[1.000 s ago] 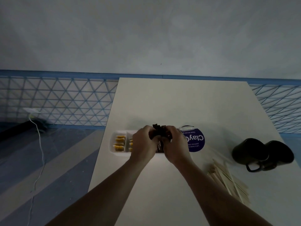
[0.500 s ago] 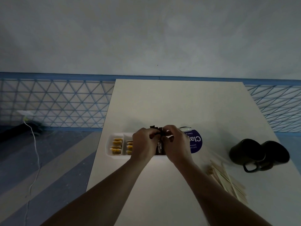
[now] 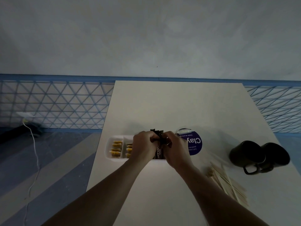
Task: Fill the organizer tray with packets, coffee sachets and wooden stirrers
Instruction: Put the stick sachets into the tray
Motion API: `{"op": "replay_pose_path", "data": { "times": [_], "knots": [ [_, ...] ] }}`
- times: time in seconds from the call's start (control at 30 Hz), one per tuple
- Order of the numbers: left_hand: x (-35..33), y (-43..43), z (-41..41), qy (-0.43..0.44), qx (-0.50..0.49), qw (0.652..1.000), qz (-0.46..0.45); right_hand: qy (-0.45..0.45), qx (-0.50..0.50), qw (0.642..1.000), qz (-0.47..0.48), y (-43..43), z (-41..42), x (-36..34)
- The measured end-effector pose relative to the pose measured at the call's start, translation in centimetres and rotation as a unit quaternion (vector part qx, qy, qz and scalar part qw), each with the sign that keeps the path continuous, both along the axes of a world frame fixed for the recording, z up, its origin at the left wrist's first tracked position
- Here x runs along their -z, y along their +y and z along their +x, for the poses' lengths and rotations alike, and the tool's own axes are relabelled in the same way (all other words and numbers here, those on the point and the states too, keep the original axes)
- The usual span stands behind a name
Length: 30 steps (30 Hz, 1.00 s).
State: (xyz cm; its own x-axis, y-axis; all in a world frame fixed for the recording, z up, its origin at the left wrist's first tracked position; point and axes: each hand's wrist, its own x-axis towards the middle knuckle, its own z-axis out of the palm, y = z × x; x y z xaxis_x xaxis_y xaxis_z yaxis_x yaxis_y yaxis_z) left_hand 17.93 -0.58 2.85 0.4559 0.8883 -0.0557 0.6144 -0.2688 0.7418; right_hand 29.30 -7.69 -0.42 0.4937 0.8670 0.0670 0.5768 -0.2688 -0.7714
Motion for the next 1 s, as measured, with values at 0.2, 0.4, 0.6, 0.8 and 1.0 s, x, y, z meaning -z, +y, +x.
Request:
{"op": "replay_pose_path", "data": {
  "times": [0.2, 0.4, 0.6, 0.8, 1.0],
  "knots": [
    [-0.6, 0.3, -0.2, 0.014, -0.007, 1.000, -0.015, 0.042, 0.020, 0.998, -0.030, -0.4, 0.2, 0.0],
    [-1.6, 0.8, -0.7, -0.008, -0.024, 1.000, -0.018, 0.053, 0.032, 0.997, -0.054, -1.0, 0.5, -1.0],
    [-2.6, 0.8, -1.7, -0.046, -0.022, 0.999, 0.005, 0.040, 0.068, 0.995, -0.064, -2.3, 0.2, -1.7],
    [-3.1, -0.7, -2.3, -0.087, -0.006, 0.996, 0.008, 0.010, 0.119, 0.990, -0.069, -4.2, -0.9, -1.7],
    [-1.6, -3.6, -2.4, -0.073, 0.064, 0.995, -0.038, -0.016, 0.167, 0.982, -0.090, -7.3, -2.0, -1.2]
  ]
}}
